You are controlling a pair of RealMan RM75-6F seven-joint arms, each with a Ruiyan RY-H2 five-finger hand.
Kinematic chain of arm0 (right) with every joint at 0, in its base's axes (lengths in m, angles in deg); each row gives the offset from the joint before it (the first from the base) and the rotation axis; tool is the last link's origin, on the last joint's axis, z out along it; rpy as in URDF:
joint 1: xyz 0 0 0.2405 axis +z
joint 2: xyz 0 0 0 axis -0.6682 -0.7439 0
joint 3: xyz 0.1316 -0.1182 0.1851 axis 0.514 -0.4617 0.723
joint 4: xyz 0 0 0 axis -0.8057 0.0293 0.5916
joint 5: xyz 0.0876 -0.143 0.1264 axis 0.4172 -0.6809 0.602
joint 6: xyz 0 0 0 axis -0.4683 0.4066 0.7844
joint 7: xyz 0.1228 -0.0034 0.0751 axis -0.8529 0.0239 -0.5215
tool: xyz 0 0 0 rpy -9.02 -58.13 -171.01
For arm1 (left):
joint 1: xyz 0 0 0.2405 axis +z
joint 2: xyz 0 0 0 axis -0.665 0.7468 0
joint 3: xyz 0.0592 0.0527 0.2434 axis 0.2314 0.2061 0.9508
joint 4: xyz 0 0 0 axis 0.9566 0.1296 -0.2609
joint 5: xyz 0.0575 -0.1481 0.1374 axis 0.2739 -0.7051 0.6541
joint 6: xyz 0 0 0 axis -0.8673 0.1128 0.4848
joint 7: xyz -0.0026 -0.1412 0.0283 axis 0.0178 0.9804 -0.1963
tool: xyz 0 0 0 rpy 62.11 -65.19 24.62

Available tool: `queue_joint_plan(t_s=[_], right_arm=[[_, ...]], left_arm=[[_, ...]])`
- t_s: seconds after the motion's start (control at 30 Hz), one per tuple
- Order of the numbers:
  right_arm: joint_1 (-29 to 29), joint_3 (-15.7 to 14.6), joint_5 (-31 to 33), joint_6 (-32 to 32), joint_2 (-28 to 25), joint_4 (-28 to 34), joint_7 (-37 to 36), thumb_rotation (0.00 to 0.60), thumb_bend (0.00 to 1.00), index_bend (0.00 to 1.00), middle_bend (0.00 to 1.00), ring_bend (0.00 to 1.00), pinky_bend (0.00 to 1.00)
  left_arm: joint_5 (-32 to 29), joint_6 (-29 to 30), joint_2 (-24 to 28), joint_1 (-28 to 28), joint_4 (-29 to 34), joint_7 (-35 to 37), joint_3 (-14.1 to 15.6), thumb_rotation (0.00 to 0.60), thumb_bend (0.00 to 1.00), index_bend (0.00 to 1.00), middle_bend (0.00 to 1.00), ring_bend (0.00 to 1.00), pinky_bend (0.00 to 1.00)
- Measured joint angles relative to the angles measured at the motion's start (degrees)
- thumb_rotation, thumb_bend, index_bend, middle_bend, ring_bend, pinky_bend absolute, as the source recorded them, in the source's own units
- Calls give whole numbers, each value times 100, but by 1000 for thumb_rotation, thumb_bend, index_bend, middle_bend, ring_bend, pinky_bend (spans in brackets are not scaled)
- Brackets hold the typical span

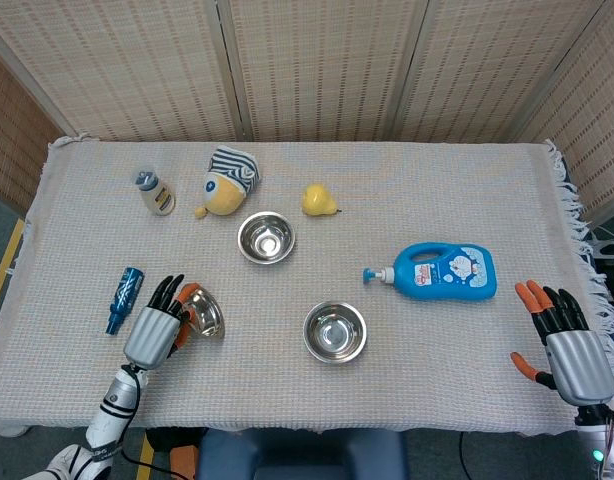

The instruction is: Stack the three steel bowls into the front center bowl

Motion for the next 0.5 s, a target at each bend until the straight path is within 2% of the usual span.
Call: queue_joint_plan(t_s=[0.23, 0.33, 0.5], right_arm=[[2, -44, -75, 15, -72, 11, -137, 600, 125, 0, 0, 0, 0], [-3, -63, -111, 4, -93, 12, -170, 600, 125, 0, 0, 0, 0], [-9, -59, -77, 15, -110, 24, -162, 600, 126, 0, 0, 0, 0]], left_arm=[[452, 38, -108, -462, 1074, -625, -34, 600, 692, 773, 172, 0, 98], [589, 5, -280, -778, 1363, -918, -199, 600, 692, 774, 176, 0, 106], [521, -238, -678, -1149, 1603, -927, -486, 600, 691, 776, 182, 0, 109]])
